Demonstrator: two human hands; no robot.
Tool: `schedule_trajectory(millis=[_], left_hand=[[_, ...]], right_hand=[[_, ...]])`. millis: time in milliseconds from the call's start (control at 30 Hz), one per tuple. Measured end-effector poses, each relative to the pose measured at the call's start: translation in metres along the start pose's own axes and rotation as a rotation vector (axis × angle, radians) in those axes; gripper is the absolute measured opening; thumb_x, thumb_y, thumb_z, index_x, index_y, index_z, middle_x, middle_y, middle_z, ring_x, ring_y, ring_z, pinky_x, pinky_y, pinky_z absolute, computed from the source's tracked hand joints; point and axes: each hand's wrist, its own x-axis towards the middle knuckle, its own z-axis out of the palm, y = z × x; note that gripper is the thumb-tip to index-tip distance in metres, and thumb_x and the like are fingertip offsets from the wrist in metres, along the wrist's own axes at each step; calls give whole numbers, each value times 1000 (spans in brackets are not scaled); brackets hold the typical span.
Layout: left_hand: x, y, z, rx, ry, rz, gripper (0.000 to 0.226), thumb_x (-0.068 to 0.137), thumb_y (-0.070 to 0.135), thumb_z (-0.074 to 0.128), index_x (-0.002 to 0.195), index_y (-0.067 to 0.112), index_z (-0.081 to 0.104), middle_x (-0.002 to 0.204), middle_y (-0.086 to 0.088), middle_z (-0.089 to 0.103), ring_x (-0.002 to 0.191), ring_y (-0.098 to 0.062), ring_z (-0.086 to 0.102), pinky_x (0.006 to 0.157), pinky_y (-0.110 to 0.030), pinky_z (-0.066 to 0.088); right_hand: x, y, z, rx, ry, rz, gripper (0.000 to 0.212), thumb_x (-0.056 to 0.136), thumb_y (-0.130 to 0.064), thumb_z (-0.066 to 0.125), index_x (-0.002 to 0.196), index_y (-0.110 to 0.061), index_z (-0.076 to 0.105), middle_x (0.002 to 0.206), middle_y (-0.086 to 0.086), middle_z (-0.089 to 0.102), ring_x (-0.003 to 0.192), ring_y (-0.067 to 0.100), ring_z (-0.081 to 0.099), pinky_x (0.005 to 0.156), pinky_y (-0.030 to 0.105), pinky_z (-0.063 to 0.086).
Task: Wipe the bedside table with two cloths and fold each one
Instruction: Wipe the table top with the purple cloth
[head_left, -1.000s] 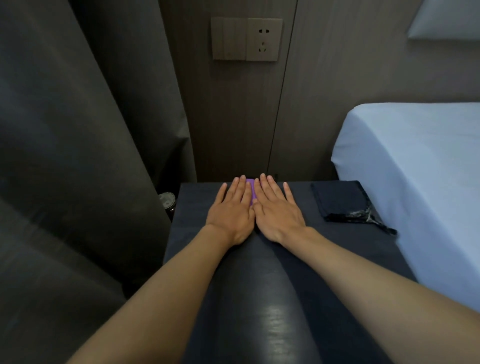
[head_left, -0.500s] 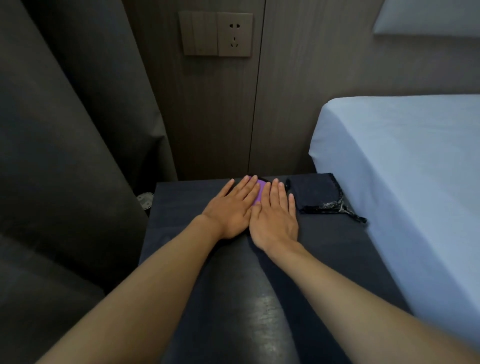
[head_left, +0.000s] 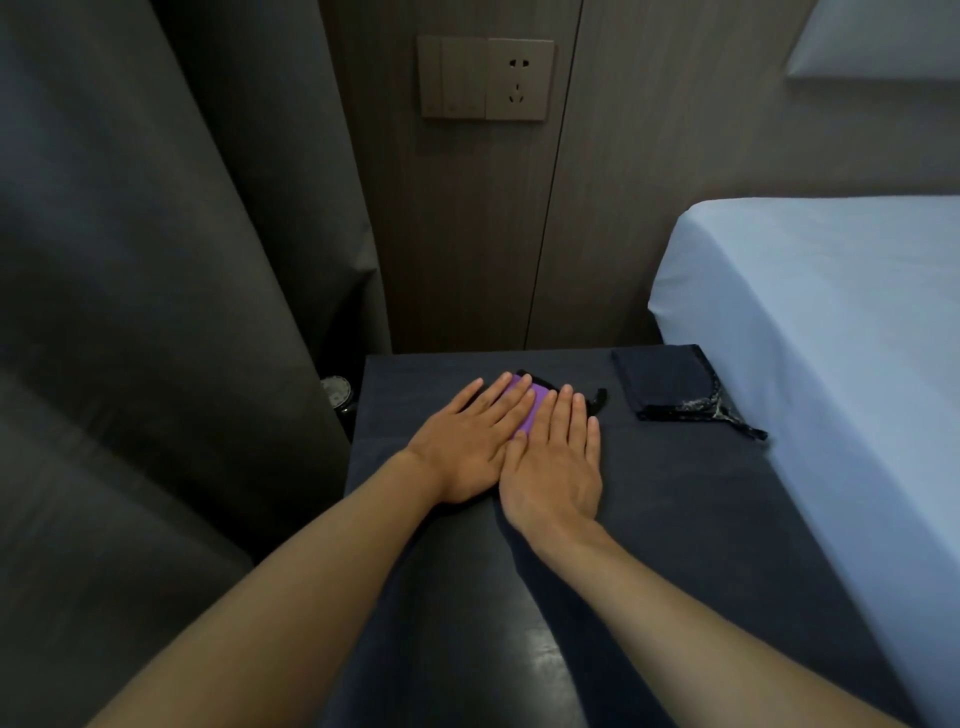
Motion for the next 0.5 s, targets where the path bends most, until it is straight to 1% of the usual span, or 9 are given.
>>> schedule_trajectory(millis=[200,300,500], left_hand=[[-35,-21,7,40,18,-135,58,104,44,7,155,23,-12,164,2,-17,148,-13,-21,122,-40,-12],[-55,-27,11,100,44,-265,59,103,44,4,155,20,-12,164,1,-17,148,-15,-22,121,-41,-15],[-83,-30,17,63,67,-533,61,103,44,3,154,16,-13,164,-2,-18,148,-17,-23,119,-43,-17]], right_hand=[[-6,-31,1,8,-51,-140,59,105,-38,7,154,-14,-14,164,8,-19,151,23,-20,123,44,-10],[-2,-46,0,-22,-86,-261,56,105,-37,5,155,-20,-14,165,5,-20,150,20,-21,121,45,-15],[11,-72,-1,-107,-130,-522,56,105,-40,7,156,-25,-12,165,-1,-19,150,17,-23,115,46,-24]])
